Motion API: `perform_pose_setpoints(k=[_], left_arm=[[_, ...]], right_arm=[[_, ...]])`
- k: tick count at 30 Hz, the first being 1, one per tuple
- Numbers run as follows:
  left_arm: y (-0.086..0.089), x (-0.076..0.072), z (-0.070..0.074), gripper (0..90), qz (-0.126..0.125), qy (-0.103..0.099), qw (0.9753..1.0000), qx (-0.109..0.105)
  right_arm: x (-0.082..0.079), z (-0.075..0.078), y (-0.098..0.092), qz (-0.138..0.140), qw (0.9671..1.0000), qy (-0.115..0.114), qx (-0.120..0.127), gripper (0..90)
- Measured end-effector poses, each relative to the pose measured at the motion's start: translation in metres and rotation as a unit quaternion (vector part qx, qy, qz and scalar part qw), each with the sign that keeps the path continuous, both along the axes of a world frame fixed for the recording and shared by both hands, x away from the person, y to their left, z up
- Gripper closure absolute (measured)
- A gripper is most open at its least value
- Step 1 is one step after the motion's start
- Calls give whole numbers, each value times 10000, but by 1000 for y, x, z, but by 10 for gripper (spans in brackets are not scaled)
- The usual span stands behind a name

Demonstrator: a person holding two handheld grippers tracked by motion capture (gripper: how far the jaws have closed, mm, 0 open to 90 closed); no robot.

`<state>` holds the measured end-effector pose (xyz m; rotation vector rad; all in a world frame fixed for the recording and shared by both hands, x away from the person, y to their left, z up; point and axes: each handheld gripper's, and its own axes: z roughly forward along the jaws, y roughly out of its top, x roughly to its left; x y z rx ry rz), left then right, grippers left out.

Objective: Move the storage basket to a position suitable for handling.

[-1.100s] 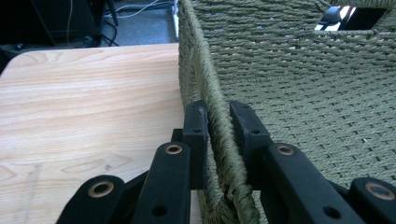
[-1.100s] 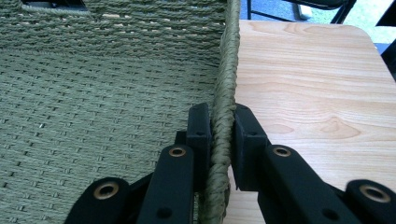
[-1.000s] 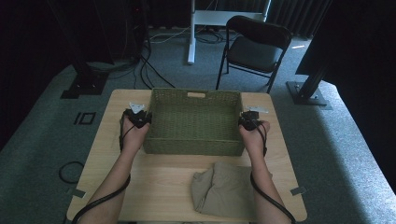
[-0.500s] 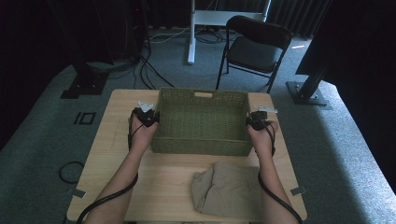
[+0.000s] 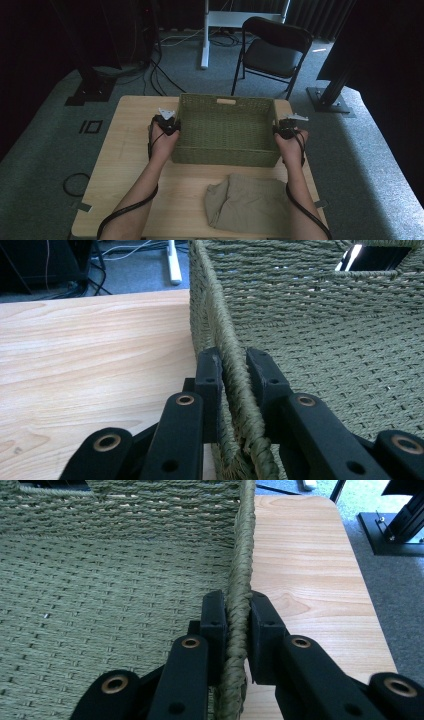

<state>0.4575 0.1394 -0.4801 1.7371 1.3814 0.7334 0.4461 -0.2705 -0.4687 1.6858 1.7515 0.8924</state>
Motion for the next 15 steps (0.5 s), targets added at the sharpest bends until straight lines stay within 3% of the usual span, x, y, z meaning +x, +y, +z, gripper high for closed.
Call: perform_pose_setpoints(k=[15], left_arm=[[-27,-1,0,783,-20,-9,10000,64]], right_arm=[[1,1,-26,-8,10000,71,-23,798]])
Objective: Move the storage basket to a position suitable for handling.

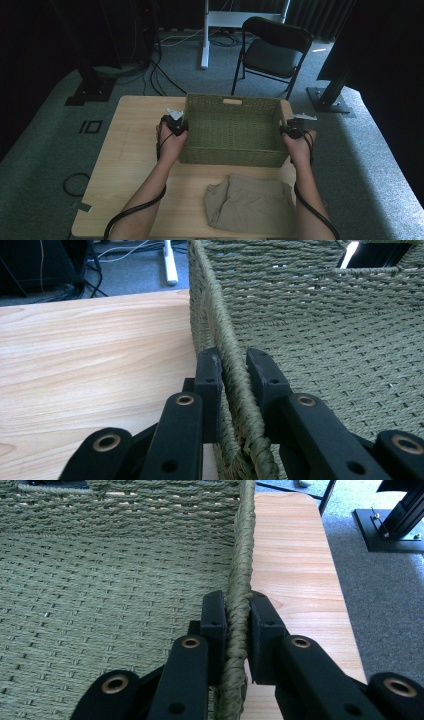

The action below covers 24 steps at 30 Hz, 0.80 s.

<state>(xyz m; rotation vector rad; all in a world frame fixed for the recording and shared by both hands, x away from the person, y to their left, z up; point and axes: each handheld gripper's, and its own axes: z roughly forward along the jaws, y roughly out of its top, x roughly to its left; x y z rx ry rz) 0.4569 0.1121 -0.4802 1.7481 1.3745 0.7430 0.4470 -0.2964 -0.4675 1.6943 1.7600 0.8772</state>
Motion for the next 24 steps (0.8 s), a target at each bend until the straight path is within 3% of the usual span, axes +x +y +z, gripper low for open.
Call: perform_pose_setpoints(k=[8,17,24], left_arm=[[-13,-2,0,783,28,21,10000,-34],[-28,-4,1,782,39,48,9999,134],[-28,-3,1,766,9,76,10000,43]], right_arm=[[2,1,-17,55,9999,65,96,797],[5,2,-30,81,9998,119,106,796],[5,1,-33,110,9998,118,102,785]])
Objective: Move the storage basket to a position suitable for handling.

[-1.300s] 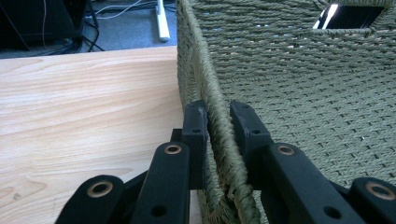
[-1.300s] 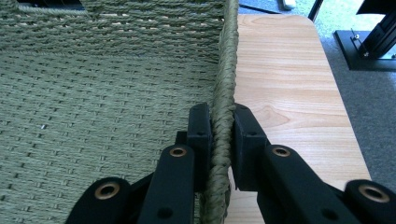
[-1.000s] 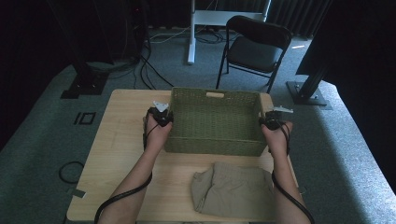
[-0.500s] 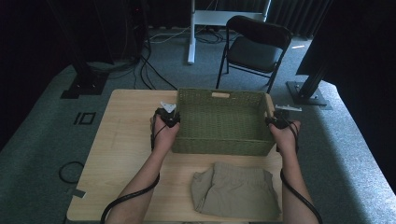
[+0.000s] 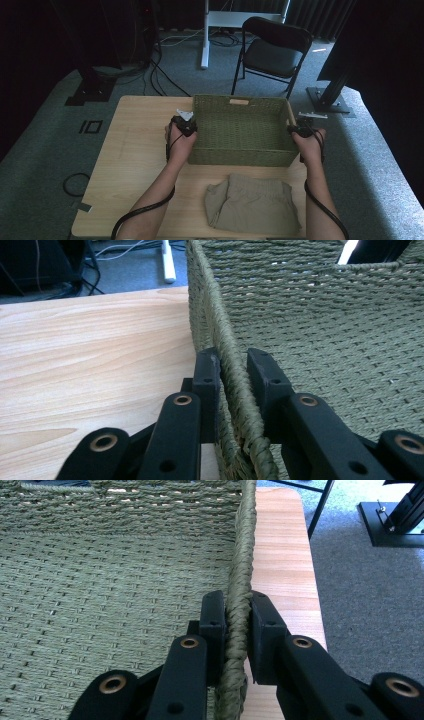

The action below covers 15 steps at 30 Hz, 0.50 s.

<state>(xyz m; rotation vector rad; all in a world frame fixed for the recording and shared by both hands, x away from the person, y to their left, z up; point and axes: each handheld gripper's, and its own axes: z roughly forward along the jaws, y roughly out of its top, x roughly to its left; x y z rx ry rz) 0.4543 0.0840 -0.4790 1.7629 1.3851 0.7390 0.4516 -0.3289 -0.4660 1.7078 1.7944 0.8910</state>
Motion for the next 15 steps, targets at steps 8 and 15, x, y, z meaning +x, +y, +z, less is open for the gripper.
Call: perform_pose_setpoints(k=[8,15], left_arm=[[4,3,3,668,-271,112,9995,-79],[8,4,15,495,-567,107,9978,-312]], right_arm=[[-2,7,1,261,9994,-199,63,586],[-2,13,5,423,9980,-470,39,386]])
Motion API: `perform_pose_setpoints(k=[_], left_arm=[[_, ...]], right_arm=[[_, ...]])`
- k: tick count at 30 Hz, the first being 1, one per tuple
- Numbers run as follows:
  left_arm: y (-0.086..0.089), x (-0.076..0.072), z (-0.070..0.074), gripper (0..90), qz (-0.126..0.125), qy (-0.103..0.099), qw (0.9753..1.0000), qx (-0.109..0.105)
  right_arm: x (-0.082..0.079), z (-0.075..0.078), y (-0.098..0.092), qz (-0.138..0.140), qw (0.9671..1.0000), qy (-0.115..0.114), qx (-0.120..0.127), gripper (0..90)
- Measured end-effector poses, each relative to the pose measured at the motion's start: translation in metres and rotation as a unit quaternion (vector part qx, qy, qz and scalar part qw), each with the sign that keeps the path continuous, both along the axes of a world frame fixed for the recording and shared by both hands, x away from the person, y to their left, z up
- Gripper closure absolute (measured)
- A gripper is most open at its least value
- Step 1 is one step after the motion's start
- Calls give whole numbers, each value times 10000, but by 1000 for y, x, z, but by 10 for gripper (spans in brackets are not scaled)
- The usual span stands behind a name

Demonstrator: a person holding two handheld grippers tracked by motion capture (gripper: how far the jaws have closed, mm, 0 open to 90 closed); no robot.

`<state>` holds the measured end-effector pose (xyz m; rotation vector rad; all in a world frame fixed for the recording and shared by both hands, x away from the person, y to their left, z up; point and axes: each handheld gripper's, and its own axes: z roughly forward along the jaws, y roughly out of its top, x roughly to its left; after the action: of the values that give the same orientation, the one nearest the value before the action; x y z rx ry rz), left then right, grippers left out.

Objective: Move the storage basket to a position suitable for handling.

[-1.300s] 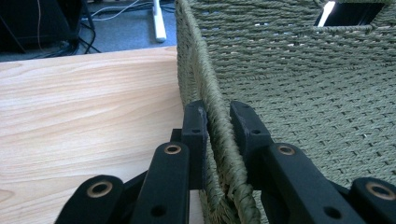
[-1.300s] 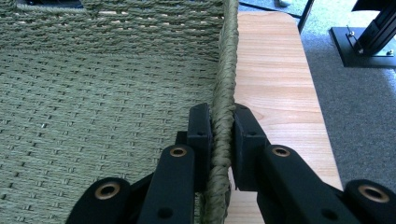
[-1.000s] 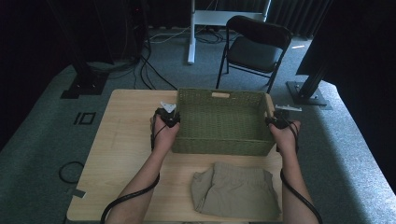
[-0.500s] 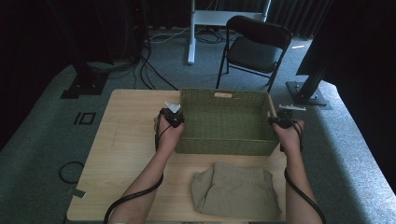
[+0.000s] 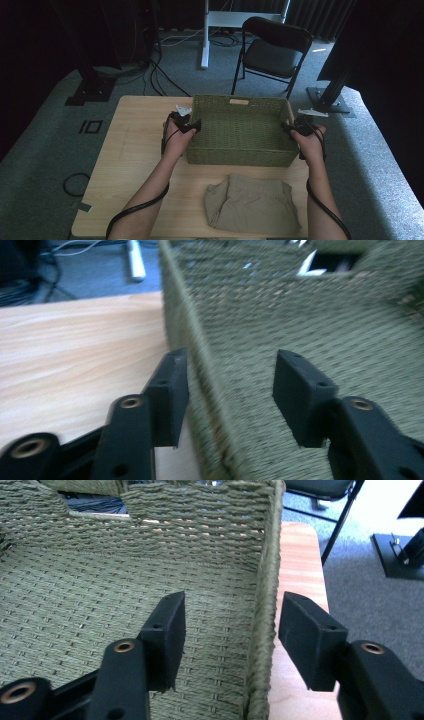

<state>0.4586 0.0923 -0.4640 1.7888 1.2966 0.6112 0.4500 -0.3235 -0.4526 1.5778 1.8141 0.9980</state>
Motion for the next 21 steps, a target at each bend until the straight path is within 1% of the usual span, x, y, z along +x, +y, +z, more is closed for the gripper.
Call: perform_pose_setpoints(k=[1,2,3,4,5,7,9,10,11,12,14,15,16,18,21], left_arm=[[2,-1,6,495,-107,-29,9999,-37],[4,-1,10,478,-190,-85,9998,-9],[5,-2,13,400,-263,-138,9996,9],[7,-3,16,369,-320,-152,9994,23],[8,-5,19,366,-329,-87,9994,15],[12,-9,25,297,-378,-128,9992,2],[15,-14,33,297,-411,-203,9989,27],[17,-17,36,297,-427,-234,9988,34],[19,-20,40,297,-434,-266,9987,43],[21,-23,44,297,-446,-280,9986,7],[24,-29,50,297,-548,-342,9979,33],[24,-29,50,297,-548,-342,9979,33],[24,-36,55,297,-662,-397,9970,77],[25,-43,57,296,-825,-340,9960,64],[24,-54,58,296,-1009,-274,9945,39]], right_arm=[[-1,1,0,0,10000,-19,31,370],[-1,1,0,3,10000,-58,68,350],[-2,2,-1,4,9999,-123,92,312],[-3,2,-1,35,9998,-190,86,287],[-3,3,0,62,9997,-212,62,269],[-5,5,1,117,9996,-256,-18,226],[-8,7,2,198,9994,-284,-80,214],[-10,9,3,217,9991,-334,-121,206],[-12,10,3,230,9990,-361,-96,201],[-13,12,4,239,9990,-382,-58,199],[-17,15,4,272,9987,-429,22,195],[-19,16,5,293,9985,-460,23,190],[-22,18,5,316,9983,-478,37,189],[-26,20,6,359,9978,-529,146,189],[-34,23,7,464,9968,-620,177,189]])
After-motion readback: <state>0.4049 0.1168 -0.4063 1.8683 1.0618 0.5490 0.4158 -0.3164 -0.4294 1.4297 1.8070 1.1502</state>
